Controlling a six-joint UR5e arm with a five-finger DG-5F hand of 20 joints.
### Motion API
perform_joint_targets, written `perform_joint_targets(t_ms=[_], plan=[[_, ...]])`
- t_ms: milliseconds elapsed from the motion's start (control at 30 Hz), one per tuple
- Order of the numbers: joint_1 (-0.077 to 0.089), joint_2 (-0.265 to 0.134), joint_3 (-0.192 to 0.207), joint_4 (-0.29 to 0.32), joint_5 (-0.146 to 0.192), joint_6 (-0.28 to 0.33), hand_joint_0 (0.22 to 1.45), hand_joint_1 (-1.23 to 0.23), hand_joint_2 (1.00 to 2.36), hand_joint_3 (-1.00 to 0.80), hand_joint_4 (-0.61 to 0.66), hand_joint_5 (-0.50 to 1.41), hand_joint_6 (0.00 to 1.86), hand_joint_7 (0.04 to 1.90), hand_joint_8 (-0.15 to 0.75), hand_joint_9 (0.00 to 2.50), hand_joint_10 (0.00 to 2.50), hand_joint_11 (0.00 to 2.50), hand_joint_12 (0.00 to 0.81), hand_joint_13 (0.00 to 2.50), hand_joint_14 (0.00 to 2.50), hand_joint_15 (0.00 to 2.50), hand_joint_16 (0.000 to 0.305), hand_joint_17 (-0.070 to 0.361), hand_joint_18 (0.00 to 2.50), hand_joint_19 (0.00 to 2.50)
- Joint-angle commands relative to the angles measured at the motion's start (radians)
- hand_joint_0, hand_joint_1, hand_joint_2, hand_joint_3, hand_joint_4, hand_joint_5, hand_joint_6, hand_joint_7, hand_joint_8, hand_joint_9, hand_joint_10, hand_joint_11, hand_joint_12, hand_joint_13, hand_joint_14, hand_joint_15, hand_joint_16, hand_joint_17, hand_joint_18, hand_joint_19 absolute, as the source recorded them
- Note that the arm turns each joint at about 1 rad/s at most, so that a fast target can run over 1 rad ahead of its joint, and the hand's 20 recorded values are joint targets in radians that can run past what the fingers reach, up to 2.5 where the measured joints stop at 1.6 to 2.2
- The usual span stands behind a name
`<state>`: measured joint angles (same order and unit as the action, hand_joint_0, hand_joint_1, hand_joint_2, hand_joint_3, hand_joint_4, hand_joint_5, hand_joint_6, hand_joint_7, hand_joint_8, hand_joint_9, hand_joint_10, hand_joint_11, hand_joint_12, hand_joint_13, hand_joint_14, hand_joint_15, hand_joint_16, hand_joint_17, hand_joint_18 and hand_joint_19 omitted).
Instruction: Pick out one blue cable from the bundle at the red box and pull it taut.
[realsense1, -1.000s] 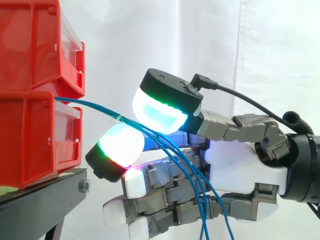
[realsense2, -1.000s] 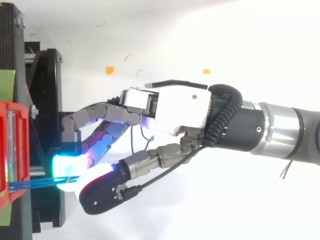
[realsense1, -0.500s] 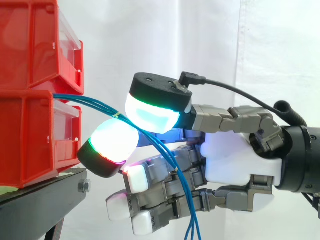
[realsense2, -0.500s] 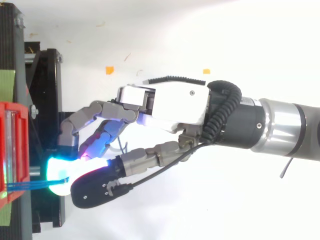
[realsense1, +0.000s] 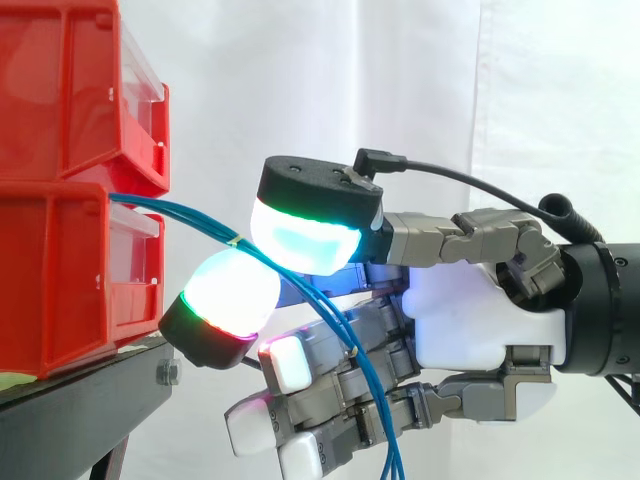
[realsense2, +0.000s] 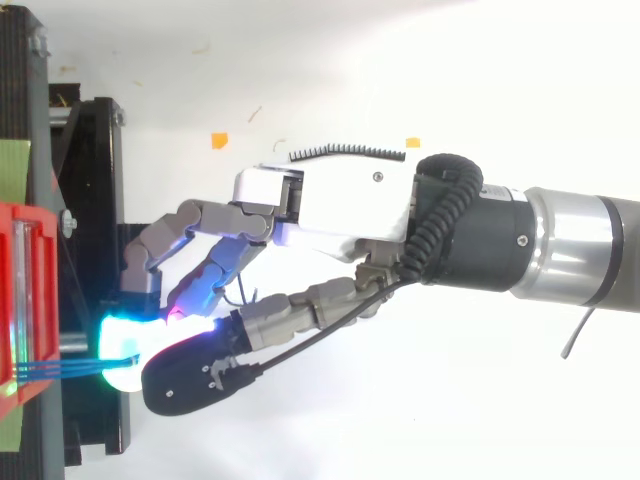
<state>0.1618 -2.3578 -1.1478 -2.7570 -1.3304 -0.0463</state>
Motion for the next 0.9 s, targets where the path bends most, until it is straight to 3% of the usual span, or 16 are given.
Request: perform_joint_targets(t_ms=[0, 267, 467, 867], plan=[[-0.001, -0.001, 0.008, -0.007, -0.006, 0.011, 0.58, -0.69, 1.01, -0.12, 0.06, -0.13, 0.91, 0.77, 0.316, 1.00, 0.02, 0.66, 0.351, 0.84, 0.02, 0.41, 0.059, 0.132, 0.75, 0.50], [-0.004, 0.000, 0.025, -0.007, -0.033, 0.023, 0.59, -0.76, 1.01, -0.20, 0.02, -0.13, 0.92, 0.77, 0.296, 1.02, 0.02, 0.71, 0.332, 0.85, 0.02, 0.44, 0.054, 0.122, 0.73, 0.52], [-0.007, 0.000, 0.025, -0.009, -0.078, 0.026, 0.61, -0.78, 1.01, -0.31, 0.01, -0.13, 0.94, 0.78, 0.273, 1.04, 0.03, 0.74, 0.313, 0.84, 0.02, 0.46, 0.049, 0.109, 0.71, 0.55], [-0.010, 0.000, 0.025, -0.024, -0.092, 0.028, 0.62, -0.77, 1.00, -0.44, 0.01, -0.13, 0.93, 0.77, 0.270, 1.08, 0.03, 0.76, 0.313, 0.86, 0.02, 0.45, 0.048, 0.109, 0.74, 0.55]])
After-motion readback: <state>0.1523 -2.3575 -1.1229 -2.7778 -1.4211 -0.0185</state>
